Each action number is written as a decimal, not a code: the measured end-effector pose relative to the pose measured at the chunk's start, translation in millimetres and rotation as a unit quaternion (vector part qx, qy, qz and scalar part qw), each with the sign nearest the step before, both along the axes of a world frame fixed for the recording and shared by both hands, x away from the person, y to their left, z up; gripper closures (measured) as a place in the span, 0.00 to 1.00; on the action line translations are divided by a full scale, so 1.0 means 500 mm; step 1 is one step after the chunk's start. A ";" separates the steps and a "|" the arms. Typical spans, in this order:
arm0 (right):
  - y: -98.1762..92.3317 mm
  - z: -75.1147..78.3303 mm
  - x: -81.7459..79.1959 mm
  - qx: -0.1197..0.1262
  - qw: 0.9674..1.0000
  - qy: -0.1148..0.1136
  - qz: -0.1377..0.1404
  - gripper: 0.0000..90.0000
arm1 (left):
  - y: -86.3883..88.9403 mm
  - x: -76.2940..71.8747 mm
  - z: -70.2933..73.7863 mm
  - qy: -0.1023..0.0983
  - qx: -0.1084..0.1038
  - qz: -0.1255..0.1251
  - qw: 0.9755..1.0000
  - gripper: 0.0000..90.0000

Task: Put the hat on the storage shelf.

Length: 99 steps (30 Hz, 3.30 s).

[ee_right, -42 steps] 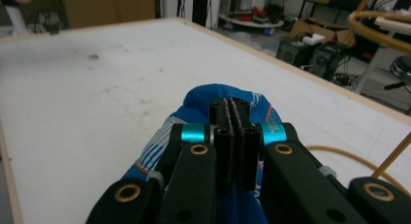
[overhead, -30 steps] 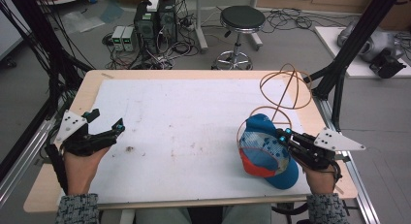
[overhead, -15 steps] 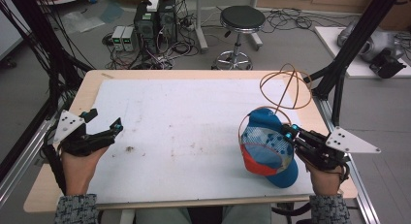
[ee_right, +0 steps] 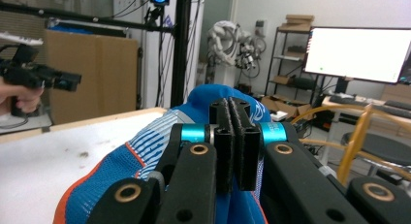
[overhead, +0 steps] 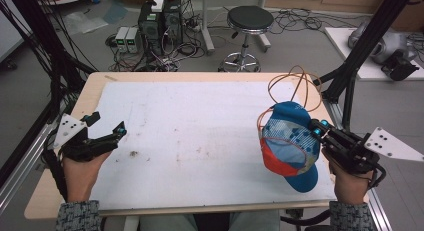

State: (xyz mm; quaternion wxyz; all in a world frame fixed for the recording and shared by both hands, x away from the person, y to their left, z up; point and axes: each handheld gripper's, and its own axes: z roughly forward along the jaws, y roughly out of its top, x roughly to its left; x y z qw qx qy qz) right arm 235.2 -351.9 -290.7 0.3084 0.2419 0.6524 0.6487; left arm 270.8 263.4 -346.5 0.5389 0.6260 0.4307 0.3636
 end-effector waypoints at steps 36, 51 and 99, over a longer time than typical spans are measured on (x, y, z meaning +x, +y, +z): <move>-0.036 0.184 0.088 -0.012 0.995 -0.034 -0.089 0.99 | 0.007 -0.004 0.006 -0.004 -0.001 0.003 1.000 0.16; -0.022 0.182 0.188 -0.064 0.989 -0.003 -0.135 0.99 | 0.007 -0.003 0.004 -0.002 -0.001 0.003 1.000 0.16; 0.065 0.141 0.388 -0.163 0.970 0.148 -0.099 0.99 | 0.001 0.004 -0.003 0.004 0.000 -0.005 1.000 0.16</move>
